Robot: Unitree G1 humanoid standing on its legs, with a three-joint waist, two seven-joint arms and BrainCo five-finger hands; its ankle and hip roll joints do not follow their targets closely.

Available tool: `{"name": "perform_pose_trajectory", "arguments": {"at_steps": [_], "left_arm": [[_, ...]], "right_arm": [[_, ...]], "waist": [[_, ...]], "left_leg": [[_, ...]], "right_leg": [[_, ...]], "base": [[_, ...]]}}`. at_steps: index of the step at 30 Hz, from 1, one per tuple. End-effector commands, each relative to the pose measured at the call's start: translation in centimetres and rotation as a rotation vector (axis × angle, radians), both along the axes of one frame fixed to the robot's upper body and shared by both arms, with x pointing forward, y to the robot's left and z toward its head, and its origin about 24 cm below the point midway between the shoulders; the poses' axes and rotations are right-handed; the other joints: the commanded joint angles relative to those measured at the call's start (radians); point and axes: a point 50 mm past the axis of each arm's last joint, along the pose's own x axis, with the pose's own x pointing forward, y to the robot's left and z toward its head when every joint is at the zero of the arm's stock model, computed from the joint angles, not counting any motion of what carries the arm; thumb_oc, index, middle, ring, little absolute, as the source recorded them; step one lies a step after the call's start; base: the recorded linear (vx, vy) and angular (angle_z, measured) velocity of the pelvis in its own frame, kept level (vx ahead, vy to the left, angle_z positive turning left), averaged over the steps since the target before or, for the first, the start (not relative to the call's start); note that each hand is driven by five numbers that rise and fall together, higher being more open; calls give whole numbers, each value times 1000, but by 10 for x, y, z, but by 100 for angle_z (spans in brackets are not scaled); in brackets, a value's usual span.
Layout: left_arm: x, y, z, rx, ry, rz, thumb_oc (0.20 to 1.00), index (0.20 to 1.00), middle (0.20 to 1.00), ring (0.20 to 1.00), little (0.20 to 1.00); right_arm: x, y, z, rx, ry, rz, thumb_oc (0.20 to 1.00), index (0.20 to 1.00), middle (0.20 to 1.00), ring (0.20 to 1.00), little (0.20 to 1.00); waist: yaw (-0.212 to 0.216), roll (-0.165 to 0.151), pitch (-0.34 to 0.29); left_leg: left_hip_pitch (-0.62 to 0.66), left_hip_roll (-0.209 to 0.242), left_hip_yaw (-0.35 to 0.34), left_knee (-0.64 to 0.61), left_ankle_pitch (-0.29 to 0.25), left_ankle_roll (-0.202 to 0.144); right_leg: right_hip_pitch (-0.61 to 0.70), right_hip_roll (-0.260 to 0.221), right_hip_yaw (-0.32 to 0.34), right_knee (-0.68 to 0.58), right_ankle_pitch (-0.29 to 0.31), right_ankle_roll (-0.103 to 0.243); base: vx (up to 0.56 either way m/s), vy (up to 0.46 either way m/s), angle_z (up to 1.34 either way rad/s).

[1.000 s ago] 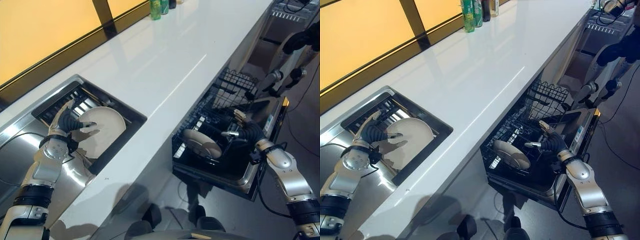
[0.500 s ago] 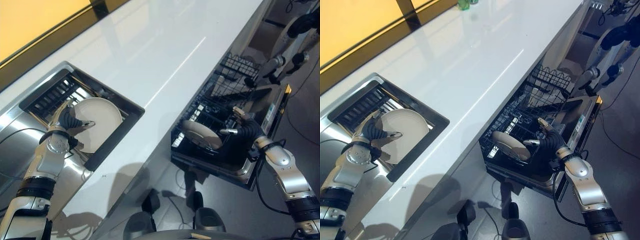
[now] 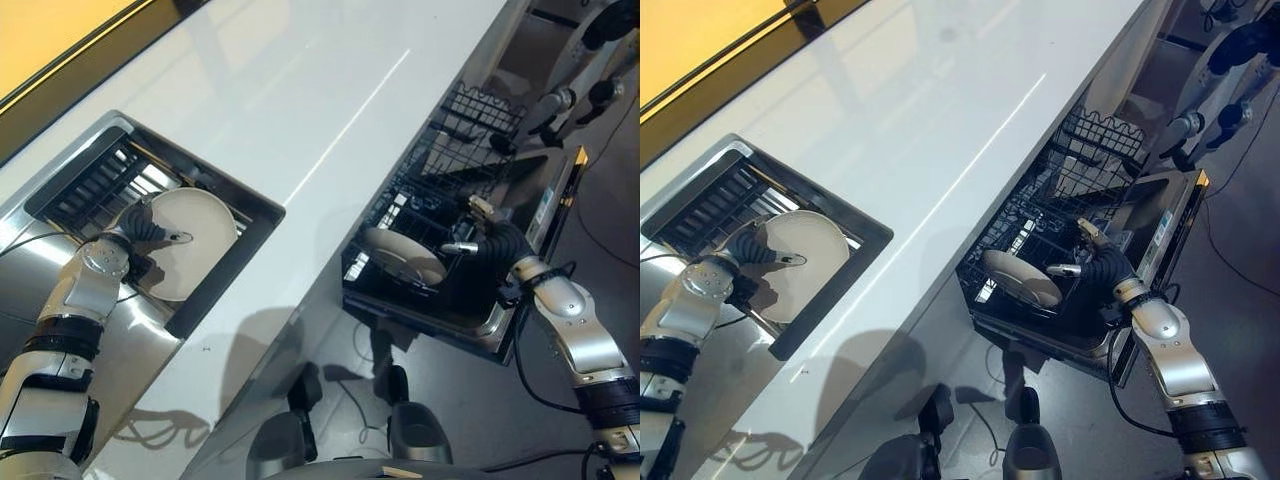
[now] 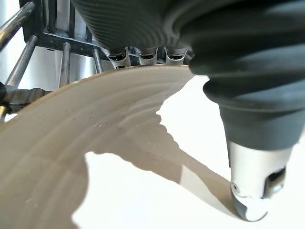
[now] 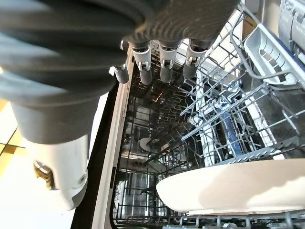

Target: Pick up plates and place into dishwasher.

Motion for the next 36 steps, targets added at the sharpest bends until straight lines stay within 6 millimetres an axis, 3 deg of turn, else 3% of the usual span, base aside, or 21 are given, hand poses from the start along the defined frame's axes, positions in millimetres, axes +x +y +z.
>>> {"name": "perform_pose_trajectory", "arguments": {"at_steps": [1, 7, 8, 9, 10, 19, 29, 36], "left_arm": [[-5, 11, -13, -22, 156, 13, 1000, 1000, 1000, 1000, 1000], [-13, 5, -24, -154, 239, -81, 1000, 1000, 1000, 1000, 1000], [-14, 5, -23, -163, 240, -91, 727, 727, 727, 727, 727], [-16, 4, -23, -176, 240, -106, 247, 247, 247, 247, 247], [-17, 4, -23, -187, 240, -117, 200, 200, 200, 200, 200], [-22, 0, -15, -222, 232, -181, 200, 200, 200, 200, 200], [-29, 2, -22, -249, 216, -175, 200, 200, 200, 200, 200], [-29, 3, -11, -239, 90, -180, 200, 200, 200, 200, 200]], "right_arm": [[3, 13, 39, -4, -147, 90, 1000, 1000, 1000, 1000, 1000], [-1, 9, 37, -10, -141, 97, 1000, 1000, 1000, 1000, 1000], [-1, 9, 36, -10, -140, 98, 1000, 1000, 1000, 1000, 1000], [-2, 8, 36, -11, -136, 97, 1000, 1000, 1000, 1000, 1000], [-3, 7, 36, -12, -134, 97, 1000, 1000, 1000, 1000, 1000], [-6, 3, 32, -15, -109, 88, 1000, 1000, 1000, 1000, 1000], [-10, 0, 27, 0, -92, 79, 1000, 1000, 1000, 1000, 1000], [-13, -1, 25, 15, -93, 74, 1000, 1000, 1000, 1000, 1000]], "waist": [[-28, -21, -33], [-27, -4, -39], [-25, -1, -41], [-23, 2, -46], [-22, 4, -48], [-2, 22, -80], [4, 28, -121], [10, 28, -141]], "left_leg": [[-100, -19, -8, 147, -46, 43], [-85, -20, -18, 140, -48, 43], [-82, -21, -20, 139, -48, 43], [-78, -23, -24, 137, -50, 43], [-76, -23, -26, 137, -50, 42], [-52, -30, -47, 121, -51, 37], [-22, -31, -50, 82, -46, 32], [-6, -30, -54, 66, -44, 31]], "right_leg": [[-78, -101, 28, 187, -32, 36], [-72, -104, 15, 190, -38, 34], [-69, -104, 12, 190, -39, 33], [-65, -104, 9, 189, -42, 33], [-63, -104, 7, 190, -44, 33], [-29, -108, -26, 172, -56, 33], [-11, -107, -50, 156, -60, 33], [-2, -101, -61, 152, -62, 33]], "base": [[0, 0, 0], [11, 3, -1], [44, 11, -2], [39, 10, 0], [49, 13, 1], [11, -6, 4], [-1, -3, 1], [-17, -17, 0]]}}
